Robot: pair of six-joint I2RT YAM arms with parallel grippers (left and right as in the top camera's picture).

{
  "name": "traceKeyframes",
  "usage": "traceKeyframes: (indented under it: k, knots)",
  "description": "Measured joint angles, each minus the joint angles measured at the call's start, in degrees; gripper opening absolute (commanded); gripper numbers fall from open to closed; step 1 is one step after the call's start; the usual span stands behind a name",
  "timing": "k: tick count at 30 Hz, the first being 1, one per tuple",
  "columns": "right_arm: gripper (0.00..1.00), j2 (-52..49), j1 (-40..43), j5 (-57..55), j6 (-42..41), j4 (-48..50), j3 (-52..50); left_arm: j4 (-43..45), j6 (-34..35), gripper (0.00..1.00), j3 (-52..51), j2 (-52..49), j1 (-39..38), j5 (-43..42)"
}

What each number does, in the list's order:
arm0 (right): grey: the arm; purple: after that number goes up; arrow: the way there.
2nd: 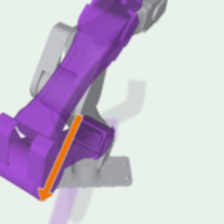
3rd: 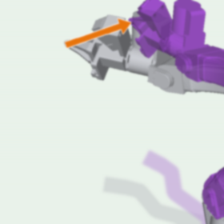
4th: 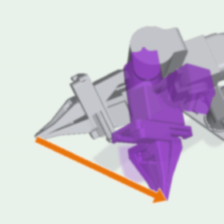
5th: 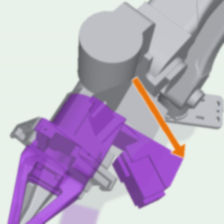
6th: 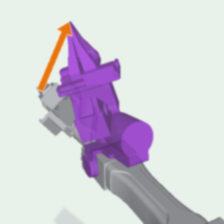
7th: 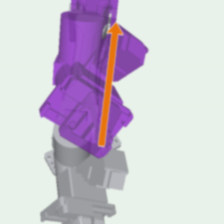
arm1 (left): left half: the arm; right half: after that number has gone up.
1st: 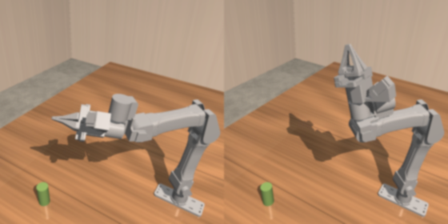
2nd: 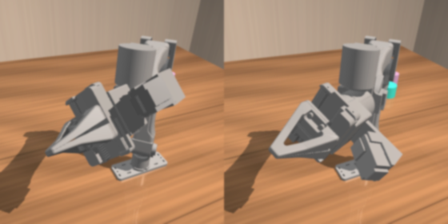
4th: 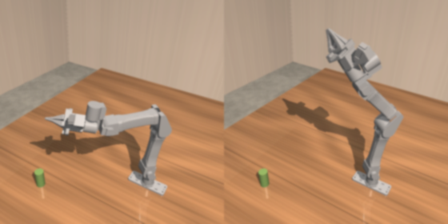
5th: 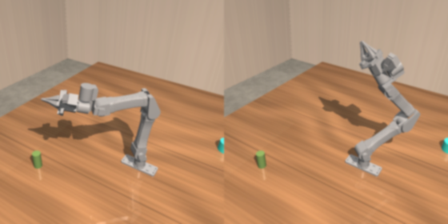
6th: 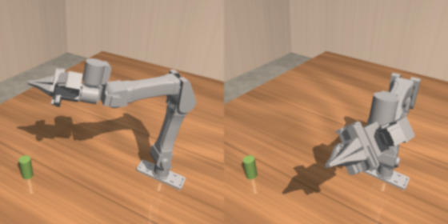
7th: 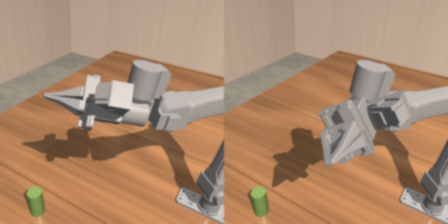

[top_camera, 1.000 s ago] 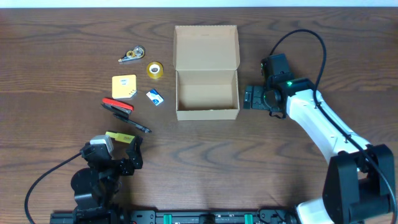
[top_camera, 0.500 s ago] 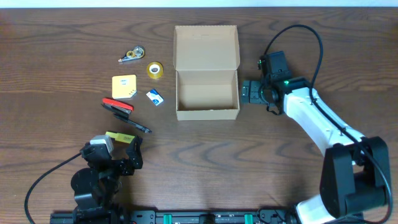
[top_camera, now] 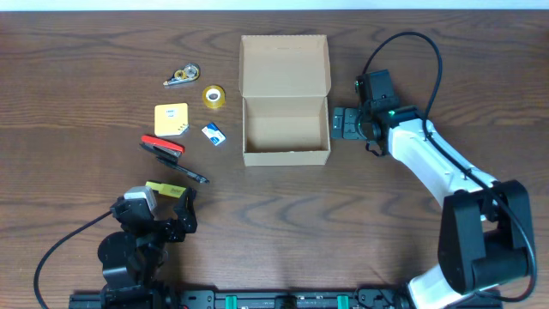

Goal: Pack container
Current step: 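Release the box and hold the right gripper beside its right wall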

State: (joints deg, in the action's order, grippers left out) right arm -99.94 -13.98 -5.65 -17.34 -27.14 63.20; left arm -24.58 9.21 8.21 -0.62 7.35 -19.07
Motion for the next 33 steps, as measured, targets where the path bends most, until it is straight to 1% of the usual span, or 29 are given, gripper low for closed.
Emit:
traceKeyframes:
  k: [6, 15, 20, 33]
  knots:
    - [0.99, 0.0, 1.29, -0.35, 0.02, 0.68, -0.74, 0.0, 0.0, 0.95, 0.0, 0.0, 0.0, -0.02]
    - [0.99, 0.0, 1.84, 0.09, 0.59, 3.82, -5.55, 0.0, 0.0, 0.95, 0.0, 0.0, 0.0, -0.02]
    - [0.99, 0.0, 1.84, 1.42, 2.23, 6.36, -5.64, -0.02, 0.0, 0.95, 0.0, 0.0, 0.0, -0.02]
    - [0.99, 0.0, 1.84, 3.76, 3.63, 7.23, -5.64, -0.02, 0.0, 0.95, 0.0, 0.0, 0.0, -0.02]
